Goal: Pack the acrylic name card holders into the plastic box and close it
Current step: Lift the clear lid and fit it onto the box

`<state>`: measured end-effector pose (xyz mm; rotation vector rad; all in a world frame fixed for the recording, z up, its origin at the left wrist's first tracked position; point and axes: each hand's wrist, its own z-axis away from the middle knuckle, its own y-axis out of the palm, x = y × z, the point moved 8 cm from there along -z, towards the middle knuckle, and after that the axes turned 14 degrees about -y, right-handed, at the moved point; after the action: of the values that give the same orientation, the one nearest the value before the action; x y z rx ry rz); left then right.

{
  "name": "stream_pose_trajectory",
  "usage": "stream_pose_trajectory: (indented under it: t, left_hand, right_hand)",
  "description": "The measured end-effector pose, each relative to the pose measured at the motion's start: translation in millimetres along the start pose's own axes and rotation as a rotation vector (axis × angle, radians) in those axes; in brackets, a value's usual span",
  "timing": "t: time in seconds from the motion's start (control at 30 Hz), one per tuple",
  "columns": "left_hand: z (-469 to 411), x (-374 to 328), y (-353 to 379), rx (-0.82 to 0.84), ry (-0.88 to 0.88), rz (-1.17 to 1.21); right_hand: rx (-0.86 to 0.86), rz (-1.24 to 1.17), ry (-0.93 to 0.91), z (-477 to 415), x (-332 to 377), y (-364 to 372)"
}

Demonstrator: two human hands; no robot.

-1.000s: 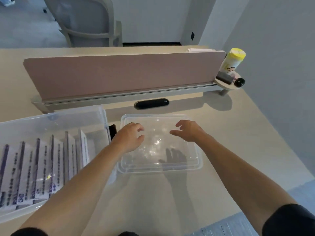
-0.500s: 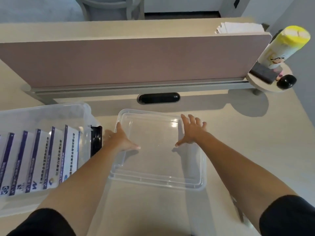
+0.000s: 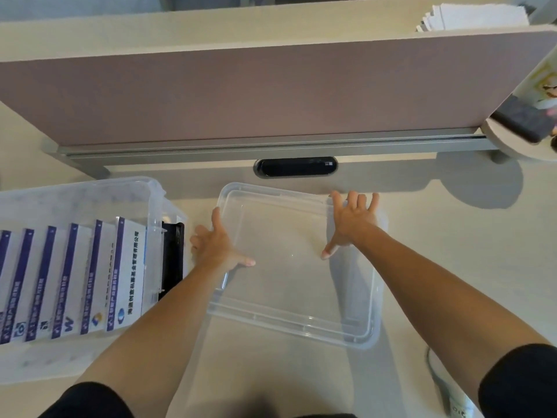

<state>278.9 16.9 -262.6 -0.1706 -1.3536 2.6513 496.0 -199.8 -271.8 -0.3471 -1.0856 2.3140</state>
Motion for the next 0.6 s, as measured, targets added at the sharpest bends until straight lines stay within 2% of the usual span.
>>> stream_pose_trajectory:
  t: [0.13,0.3,0.37,0.5,0.6]
  left_hand:
    - [-2.5,3.0,-12.7,-0.036,0.017,0.122]
    - [13.8,-10.3,-34.0,-0.014,0.173,0.239]
    - [23.1,-13.2,-40.1,-0.011,0.221,0.196]
    - [29.5,8.8,-22.8,0.059,0.142,0.021]
    - [28.8,19.6,-5.7,0.087,0.149,0.036]
  right_hand:
    - [-0.064,0.039,0.024,17.9,-5.9,-18.8]
    - [-0.363,0.218,-0.021,52.6,-3.2,-61.5]
    - [-0.339,0.146,-0.002,61.5,-4.5,-61.3]
    - [-0.203,0.068,0.061,76.9,-4.8,-31.9]
    - [-0.147,-0.171,0.186,84.3,-9.1,-2.1]
